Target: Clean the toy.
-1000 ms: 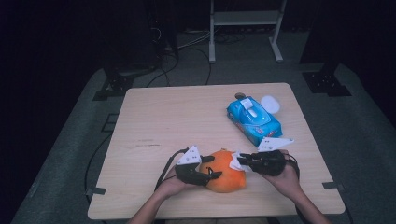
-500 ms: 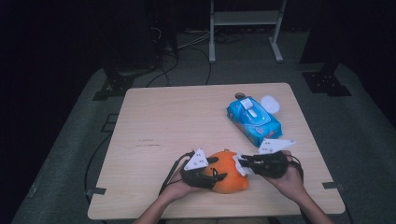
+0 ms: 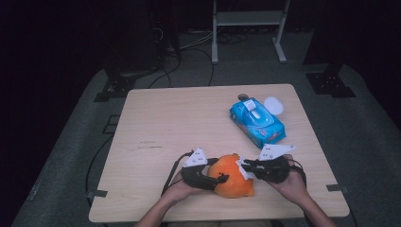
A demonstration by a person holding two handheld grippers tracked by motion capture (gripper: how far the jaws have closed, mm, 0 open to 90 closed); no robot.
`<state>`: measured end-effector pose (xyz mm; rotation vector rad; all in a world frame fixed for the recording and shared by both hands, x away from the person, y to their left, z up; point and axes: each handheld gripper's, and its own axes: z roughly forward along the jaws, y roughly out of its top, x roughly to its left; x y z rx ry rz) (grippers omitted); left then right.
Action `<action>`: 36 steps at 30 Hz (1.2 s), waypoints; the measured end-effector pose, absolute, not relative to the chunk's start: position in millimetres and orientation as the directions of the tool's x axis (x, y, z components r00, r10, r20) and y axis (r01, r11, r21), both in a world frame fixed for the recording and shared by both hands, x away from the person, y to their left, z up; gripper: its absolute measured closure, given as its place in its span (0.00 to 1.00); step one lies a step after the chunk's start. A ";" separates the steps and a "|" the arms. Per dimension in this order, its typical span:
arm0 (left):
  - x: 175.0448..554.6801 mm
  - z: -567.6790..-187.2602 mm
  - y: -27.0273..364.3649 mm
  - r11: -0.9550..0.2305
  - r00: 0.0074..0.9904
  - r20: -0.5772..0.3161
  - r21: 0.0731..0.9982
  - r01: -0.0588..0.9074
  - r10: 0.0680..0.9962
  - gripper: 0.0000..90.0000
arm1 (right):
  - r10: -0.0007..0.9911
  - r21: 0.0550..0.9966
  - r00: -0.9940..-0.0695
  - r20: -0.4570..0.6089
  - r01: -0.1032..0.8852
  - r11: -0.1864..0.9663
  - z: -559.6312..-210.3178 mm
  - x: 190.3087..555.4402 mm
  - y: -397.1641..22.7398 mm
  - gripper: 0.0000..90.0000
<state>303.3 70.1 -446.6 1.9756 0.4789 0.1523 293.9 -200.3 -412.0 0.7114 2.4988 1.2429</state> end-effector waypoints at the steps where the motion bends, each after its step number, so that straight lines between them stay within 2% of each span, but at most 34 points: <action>1: 302.1 -446.3 69.5 -0.380 0.914 -0.089 0.890 0.251 0.396 0.32 | 0.529 0.804 -0.848 -0.018 0.302 0.512 -409.7 293.2 -196.0 0.88; 5: 297.0 -448.8 67.8 -0.419 0.915 -0.016 0.886 0.200 0.403 0.34 | 0.479 0.806 -0.877 -0.045 0.251 0.536 -401.9 291.5 -175.1 0.88; 7: 298.0 -449.8 69.5 -0.409 0.911 -0.036 0.886 0.219 0.411 0.34 | 0.477 0.793 -0.877 -0.063 0.246 0.558 -401.6 294.2 -171.3 0.88; 12: 299.1 -450.9 71.3 -0.406 0.913 -0.042 0.887 0.221 0.405 0.35 | 0.556 0.797 -0.830 -0.038 0.310 0.518 -405.6 306.4 -196.0 0.88; 15: 297.9 -448.8 70.9 -0.411 0.918 -0.045 0.885 0.220 0.394 0.34 | 0.570 0.797 -0.821 0.038 0.368 0.478 -410.8 313.2 -206.9 0.88; 16: 298.6 -446.6 71.5 -0.409 0.921 -0.057 0.884 0.226 0.384 0.32 | 0.560 0.795 -0.827 0.035 0.363 0.487 -412.5 312.0 -205.5 0.88; 18: 302.7 -440.0 76.2 -0.392 0.931 -0.107 0.886 0.249 0.348 0.21 | 0.537 0.792 -0.844 0.006 0.332 0.512 -413.7 306.3 -201.1 0.88; 21: 307.2 -434.6 80.9 -0.347 0.927 -0.157 0.895 0.279 0.340 0.11 | 0.504 0.774 -0.859 -0.085 0.261 0.576 -411.8 290.1 -194.8 0.89; 23: 309.0 -436.8 76.7 -0.373 0.927 -0.180 0.877 0.303 0.328 0.10 | 0.479 0.768 -0.870 -0.116 0.227 0.599 -410.0 279.1 -193.7 0.89; 27: 310.5 -450.0 62.0 -0.412 0.919 -0.231 0.839 0.354 0.320 0.07 | 0.457 0.771 -0.882 -0.114 0.211 0.600 -408.9 271.7 -195.6 0.89; 31: 304.7 -443.6 63.3 -0.409 0.933 -0.142 0.869 0.277 0.331 0.35 | 0.489 0.778 -0.868 -0.085 0.249 0.577 -405.9 278.2 -199.2 0.88; 33: 301.8 -436.9 63.9 -0.401 0.940 -0.056 0.894 0.197 0.337 0.41 | 0.501 0.791 -0.862 -0.075 0.255 0.557 -399.0 282.8 -200.2 0.89; 36: 296.6 -428.2 63.4 -0.425 0.908 0.144 0.904 0.041 0.394 0.44 | 0.508 0.809 -0.859 -0.071 0.248 0.533 -388.5 290.6 -198.9 0.89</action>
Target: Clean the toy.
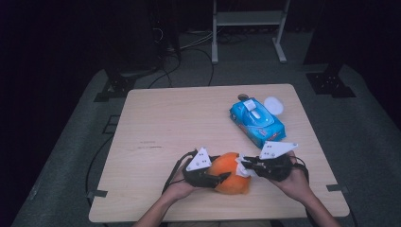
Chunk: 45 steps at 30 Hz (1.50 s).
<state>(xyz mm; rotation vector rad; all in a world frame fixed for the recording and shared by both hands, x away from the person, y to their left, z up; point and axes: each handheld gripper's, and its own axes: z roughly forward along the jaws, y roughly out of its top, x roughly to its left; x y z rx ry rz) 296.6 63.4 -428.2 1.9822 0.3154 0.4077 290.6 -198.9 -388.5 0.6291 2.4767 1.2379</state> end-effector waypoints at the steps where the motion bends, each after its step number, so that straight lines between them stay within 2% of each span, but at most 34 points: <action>1: 295.8 -428.8 63.4 -0.432 0.895 0.191 0.902 0.001 0.402 0.44 | 0.513 0.813 -0.855 -0.072 0.248 0.527 -386.2 294.0 -197.7 0.89; 5: 300.9 -440.4 70.5 -0.432 0.905 0.170 0.902 0.017 0.390 0.40 | 0.536 0.815 -0.843 -0.038 0.283 0.505 -392.4 311.7 -193.8 0.89; 7: 305.5 -438.9 76.2 -0.420 0.922 0.103 0.905 0.069 0.373 0.30 | 0.529 0.820 -0.849 0.003 0.305 0.484 -401.2 314.1 -193.4 0.89; 9: 310.4 -434.6 80.8 -0.373 0.926 0.006 0.916 0.147 0.379 0.19 | 0.512 0.808 -0.859 -0.001 0.301 0.507 -404.5 308.7 -189.7 0.89; 11: 314.0 -435.6 81.6 -0.358 0.921 -0.058 0.910 0.207 0.385 0.16 | 0.493 0.805 -0.870 -0.019 0.279 0.524 -402.2 301.1 -184.2 0.90; 13: 312.5 -441.3 79.8 -0.390 0.922 -0.043 0.898 0.205 0.386 0.18 | 0.462 0.803 -0.887 -0.023 0.259 0.537 -401.2 293.7 -175.7 0.90; 15: 309.1 -440.5 81.4 -0.415 0.927 -0.008 0.893 0.176 0.375 0.28 | 0.443 0.790 -0.895 -0.054 0.233 0.567 -401.5 287.9 -168.3 0.90; 18: 305.1 -442.1 82.0 -0.417 0.928 0.015 0.896 0.154 0.373 0.34 | 0.464 0.806 -0.883 -0.066 0.227 0.547 -396.9 287.4 -174.5 0.90; 22: 305.2 -445.8 83.6 -0.392 0.928 0.001 0.907 0.156 0.373 0.34 | 0.529 0.822 -0.848 -0.036 0.276 0.498 -398.6 294.8 -197.6 0.90; 25: 304.1 -445.2 80.9 -0.400 0.927 0.006 0.903 0.156 0.376 0.33 | 0.536 0.828 -0.844 0.010 0.307 0.468 -400.1 298.6 -201.6 0.90; 29: 296.1 -443.4 74.5 -0.443 0.934 0.076 0.892 0.093 0.348 0.31 | 0.476 0.838 -0.880 -0.013 0.250 0.485 -393.9 289.8 -175.2 0.90; 31: 297.1 -443.6 78.0 -0.433 0.933 0.057 0.894 0.110 0.355 0.31 | 0.474 0.830 -0.878 -0.064 0.217 0.514 -390.4 287.2 -165.9 0.90; 35: 302.2 -446.5 84.5 -0.412 0.936 0.027 0.902 0.128 0.350 0.31 | 0.507 0.825 -0.860 -0.066 0.239 0.512 -395.7 294.0 -177.9 0.90; 40: 300.8 -445.8 81.8 -0.421 0.940 0.044 0.901 0.109 0.340 0.31 | 0.561 0.828 -0.828 -0.003 0.313 0.466 -401.9 300.3 -205.4 0.90; 45: 299.6 -445.5 82.1 -0.434 0.938 0.060 0.895 0.100 0.341 0.31 | 0.539 0.835 -0.841 0.050 0.331 0.439 -404.6 303.6 -200.2 0.90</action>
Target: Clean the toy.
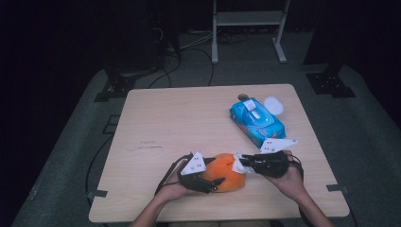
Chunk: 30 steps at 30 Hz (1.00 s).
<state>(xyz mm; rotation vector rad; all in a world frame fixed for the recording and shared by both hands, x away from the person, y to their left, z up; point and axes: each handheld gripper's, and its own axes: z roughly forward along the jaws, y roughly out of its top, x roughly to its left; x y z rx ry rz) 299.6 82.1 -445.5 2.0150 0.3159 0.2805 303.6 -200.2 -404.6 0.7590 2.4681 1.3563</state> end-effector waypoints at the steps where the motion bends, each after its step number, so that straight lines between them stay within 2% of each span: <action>1: 300.3 -445.5 83.8 -0.431 0.938 0.051 0.896 0.109 0.343 0.31 | 0.535 0.837 -0.842 0.060 0.335 0.433 -405.3 303.6 -199.8 0.90; 6: 300.4 -445.2 83.3 -0.424 0.941 0.047 0.900 0.106 0.336 0.31 | 0.533 0.835 -0.839 0.114 0.372 0.406 -408.1 307.8 -209.0 0.90; 13: 288.3 -440.0 67.3 -0.491 0.938 0.160 0.871 0.013 0.308 0.30 | 0.485 0.854 -0.871 0.083 0.313 0.416 -396.0 301.3 -186.8 0.90; 15: 290.5 -441.9 72.1 -0.469 0.943 0.132 0.883 0.029 0.306 0.30 | 0.479 0.851 -0.876 0.061 0.297 0.433 -395.5 300.9 -185.0 0.90; 19: 294.6 -443.5 77.4 -0.448 0.945 0.096 0.892 0.057 0.311 0.30 | 0.507 0.835 -0.859 0.072 0.330 0.440 -402.4 305.3 -197.0 0.90; 22: 290.6 -441.0 69.8 -0.470 0.943 0.129 0.882 0.032 0.306 0.30 | 0.509 0.835 -0.856 0.092 0.345 0.429 -402.2 304.3 -202.6 0.90; 27: 282.9 -438.7 62.3 -0.506 0.942 0.188 0.862 -0.023 0.278 0.29 | 0.444 0.852 -0.894 0.065 0.281 0.441 -389.4 295.5 -182.9 0.90; 30: 287.0 -439.1 69.3 -0.469 0.954 0.128 0.883 0.015 0.270 0.27 | 0.434 0.838 -0.900 0.035 0.263 0.479 -391.2 294.5 -178.5 0.90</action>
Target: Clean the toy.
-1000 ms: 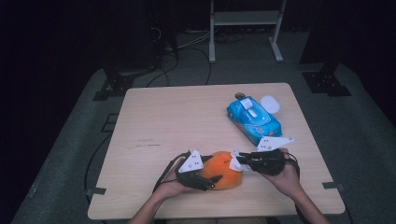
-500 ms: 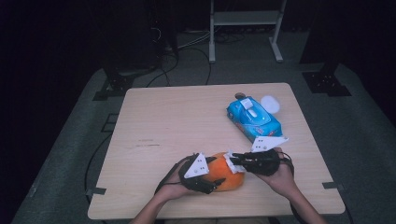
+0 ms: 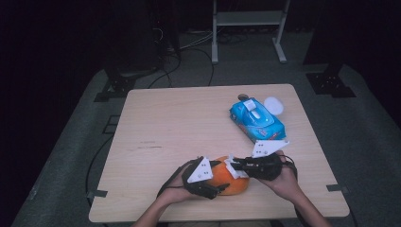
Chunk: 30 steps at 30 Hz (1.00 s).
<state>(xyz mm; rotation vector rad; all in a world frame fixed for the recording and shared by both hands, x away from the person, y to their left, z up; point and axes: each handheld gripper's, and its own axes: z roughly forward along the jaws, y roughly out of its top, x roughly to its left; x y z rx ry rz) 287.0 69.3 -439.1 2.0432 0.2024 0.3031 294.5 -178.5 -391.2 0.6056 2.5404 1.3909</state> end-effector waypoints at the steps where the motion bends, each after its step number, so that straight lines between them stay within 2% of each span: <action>1: 289.6 -437.9 72.2 -0.462 0.957 0.105 0.886 0.034 0.272 0.24 | 0.431 0.832 -0.901 0.039 0.268 0.485 -392.9 294.8 -179.8 0.90; 4: 300.2 -436.6 77.8 -0.443 0.944 0.004 0.884 0.151 0.329 0.13 | 0.439 0.822 -0.898 0.037 0.278 0.497 -395.5 295.7 -187.8 0.90; 5: 302.0 -438.9 78.6 -0.429 0.944 -0.025 0.887 0.173 0.329 0.15 | 0.444 0.822 -0.894 0.052 0.291 0.490 -395.0 296.7 -191.3 0.90; 7: 300.5 -441.6 75.9 -0.436 0.945 -0.010 0.885 0.161 0.327 0.24 | 0.452 0.826 -0.890 0.067 0.304 0.475 -393.4 298.9 -195.1 0.90; 10: 294.0 -436.5 67.7 -0.470 0.945 0.045 0.875 0.120 0.325 0.30 | 0.442 0.828 -0.897 0.012 0.257 0.499 -387.2 291.6 -182.8 0.90; 14: 287.2 -434.5 63.2 -0.496 0.951 0.087 0.865 0.077 0.298 0.30 | 0.391 0.821 -0.919 -0.045 0.189 0.539 -378.2 281.5 -159.2 0.90; 19: 296.8 -441.3 71.2 -0.442 0.950 -0.007 0.884 0.152 0.313 0.20 | 0.429 0.812 -0.902 -0.045 0.217 0.541 -381.5 288.9 -175.0 0.90; 23: 293.0 -436.0 64.0 -0.444 0.947 0.022 0.886 0.129 0.319 0.29 | 0.463 0.817 -0.886 -0.017 0.255 0.518 -382.9 292.5 -191.4 0.90; 25: 290.0 -433.8 60.7 -0.461 0.951 0.043 0.881 0.108 0.305 0.29 | 0.458 0.818 -0.889 -0.015 0.252 0.516 -383.1 292.2 -189.6 0.90; 27: 292.0 -435.6 63.5 -0.454 0.952 0.030 0.883 0.118 0.306 0.25 | 0.448 0.811 -0.894 -0.023 0.245 0.531 -383.2 291.2 -186.2 0.90; 30: 298.3 -440.0 64.7 -0.452 0.939 -0.032 0.871 0.194 0.343 0.07 | 0.440 0.804 -0.898 -0.023 0.245 0.542 -382.8 291.6 -185.7 0.90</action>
